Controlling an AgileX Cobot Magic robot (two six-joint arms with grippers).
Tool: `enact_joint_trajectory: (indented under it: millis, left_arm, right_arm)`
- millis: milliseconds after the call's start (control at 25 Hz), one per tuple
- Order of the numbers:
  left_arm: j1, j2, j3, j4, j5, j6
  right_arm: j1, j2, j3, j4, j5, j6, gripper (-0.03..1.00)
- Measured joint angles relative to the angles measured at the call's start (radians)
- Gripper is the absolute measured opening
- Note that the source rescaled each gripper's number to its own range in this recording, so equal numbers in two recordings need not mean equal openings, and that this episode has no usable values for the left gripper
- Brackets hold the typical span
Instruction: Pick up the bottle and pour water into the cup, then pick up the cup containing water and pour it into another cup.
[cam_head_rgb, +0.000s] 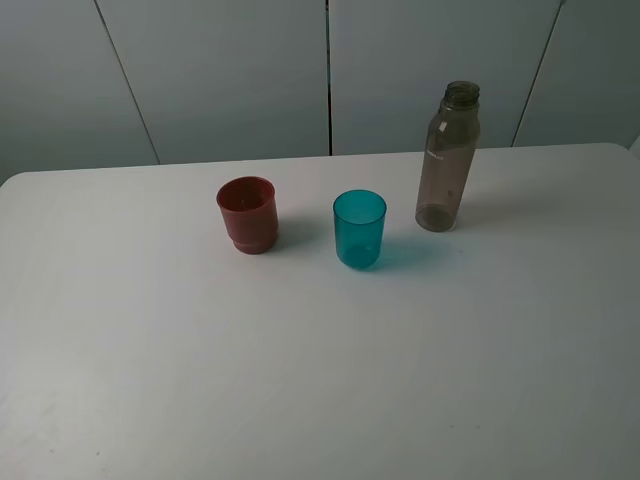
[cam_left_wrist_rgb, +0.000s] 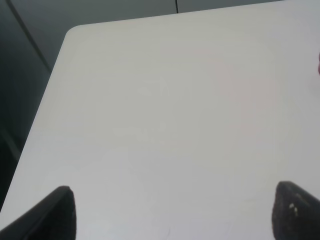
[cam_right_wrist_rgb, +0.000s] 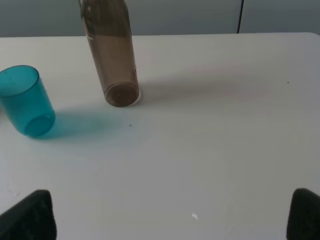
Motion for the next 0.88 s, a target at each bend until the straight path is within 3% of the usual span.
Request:
enact_joint_trajectory:
  millis: [880]
  left_arm:
    - [0.0, 0.0, 0.0, 0.0, 0.0, 0.0]
  right_arm:
    - [0.0, 0.0, 0.0, 0.0, 0.0, 0.0, 1.0]
